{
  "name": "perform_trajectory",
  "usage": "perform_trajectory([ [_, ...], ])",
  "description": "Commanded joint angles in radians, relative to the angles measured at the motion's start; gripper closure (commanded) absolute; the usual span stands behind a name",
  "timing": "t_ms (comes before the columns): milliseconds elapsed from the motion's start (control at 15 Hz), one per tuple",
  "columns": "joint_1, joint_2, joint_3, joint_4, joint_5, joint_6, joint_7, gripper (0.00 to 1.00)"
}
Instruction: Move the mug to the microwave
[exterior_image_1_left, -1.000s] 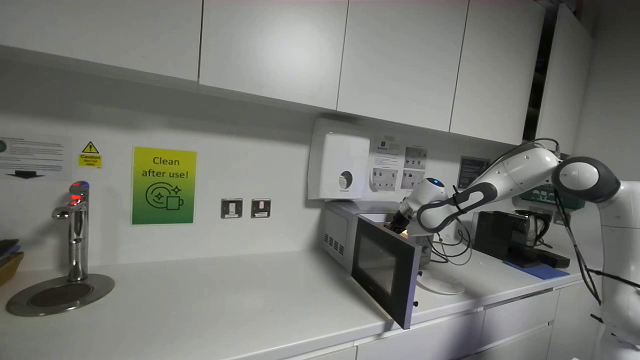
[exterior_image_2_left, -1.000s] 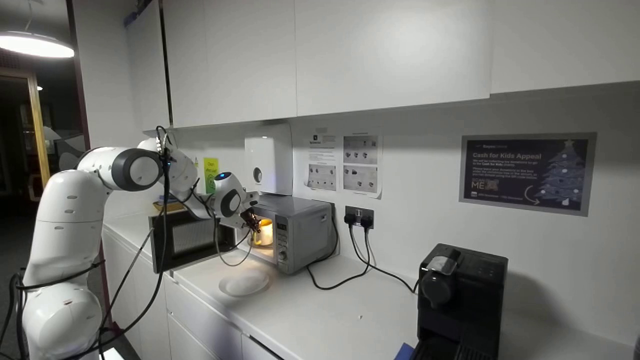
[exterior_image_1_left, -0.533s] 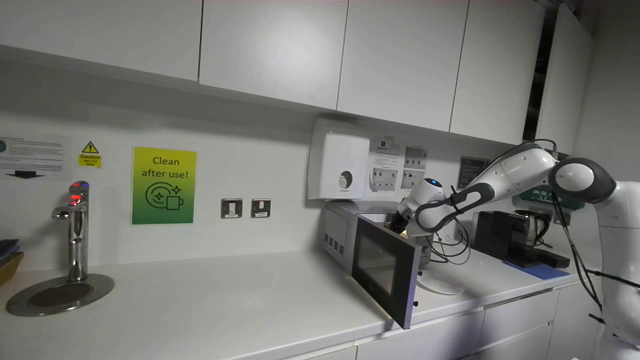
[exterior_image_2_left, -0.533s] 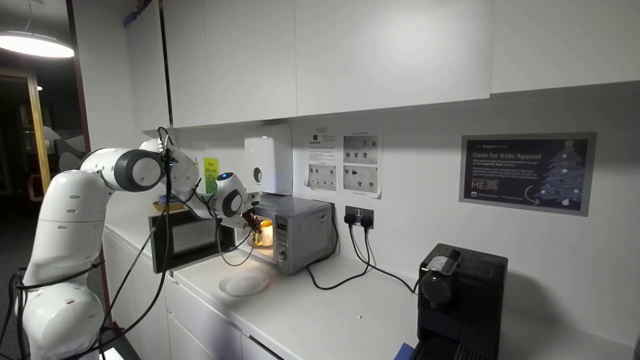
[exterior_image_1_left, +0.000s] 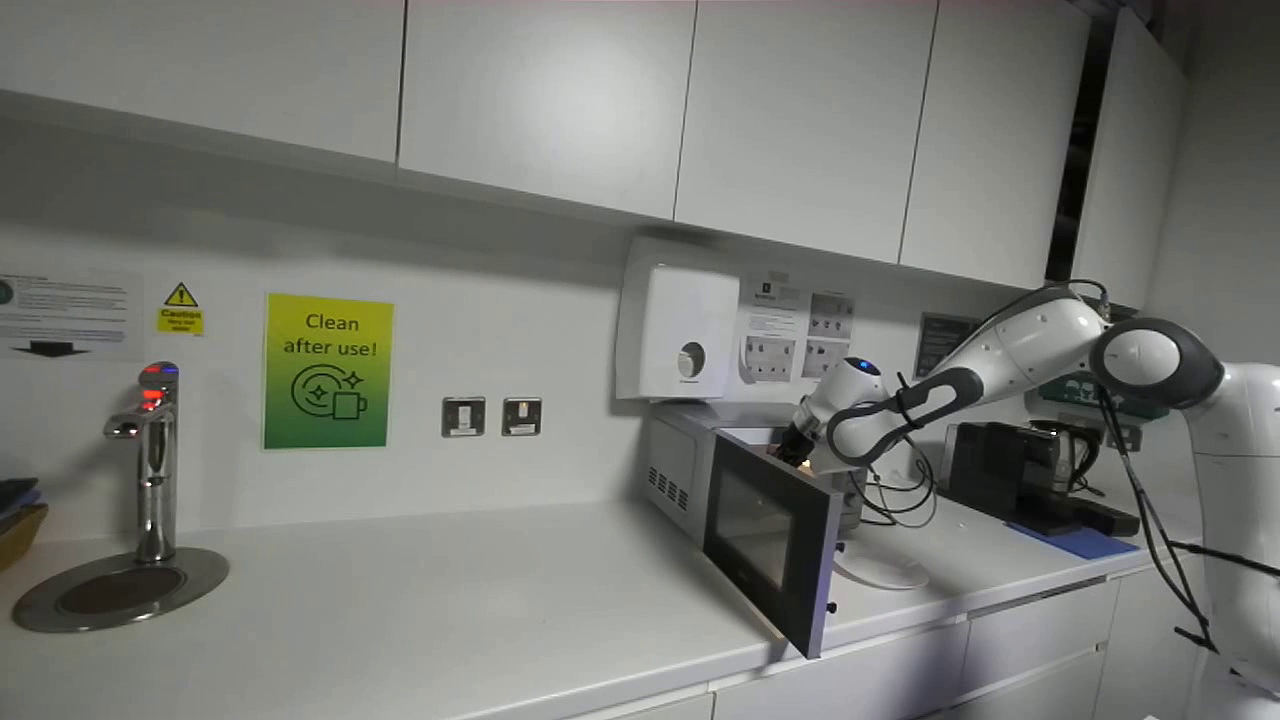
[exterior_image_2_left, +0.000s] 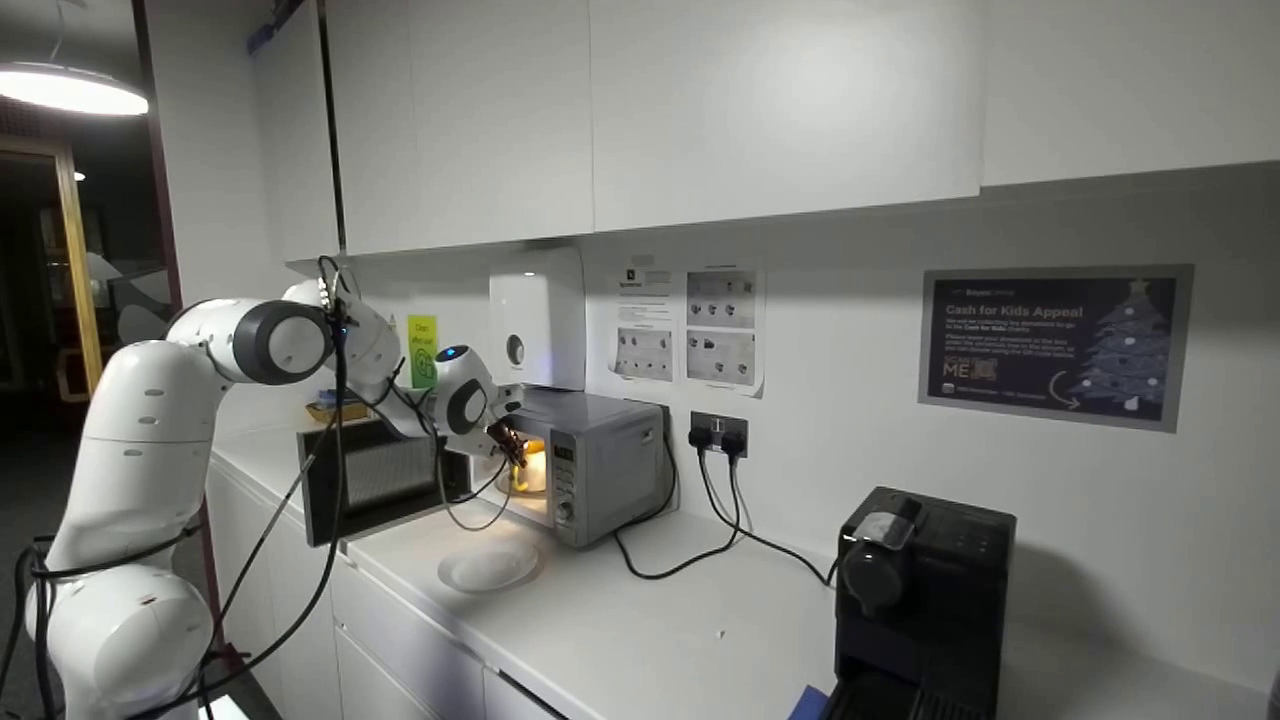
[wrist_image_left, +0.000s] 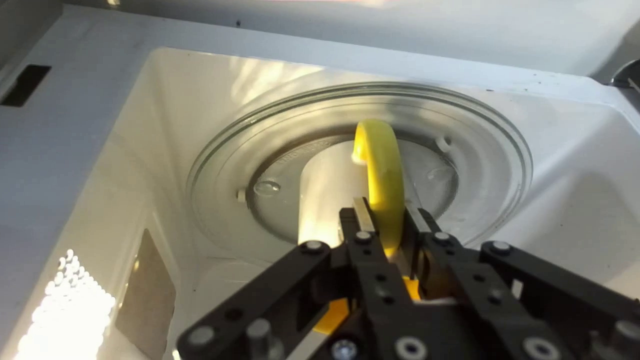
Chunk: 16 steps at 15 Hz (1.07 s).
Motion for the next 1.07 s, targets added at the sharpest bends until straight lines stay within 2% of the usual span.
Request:
perform_trajectory([
  [0, 0.024, 0.014, -0.021, 0.048, 0.034, -0.018, -0.047, 0.96],
  [67, 0.027, 0.015, -0.023, 0.05, 0.035, -0.02, -0.046, 0.84],
  [133, 0.027, 0.015, -0.022, 0.05, 0.039, -0.02, -0.047, 0.57],
  [200, 0.028, 0.013, -0.022, 0.05, 0.041, -0.021, -0.046, 0.56],
  [267, 0.028, 0.013, -0.021, 0.051, 0.043, -0.021, -0.047, 0.5],
  [600, 0.029, 0.002, -0.017, 0.044, 0.049, -0.024, -0.049, 0.12],
  [733, 0.031, -0.005, -0.016, 0.033, 0.056, -0.025, -0.049, 0.01],
  [1000, 0.036, -0.021, -0.017, 0.01, 0.059, -0.021, -0.042, 0.0],
])
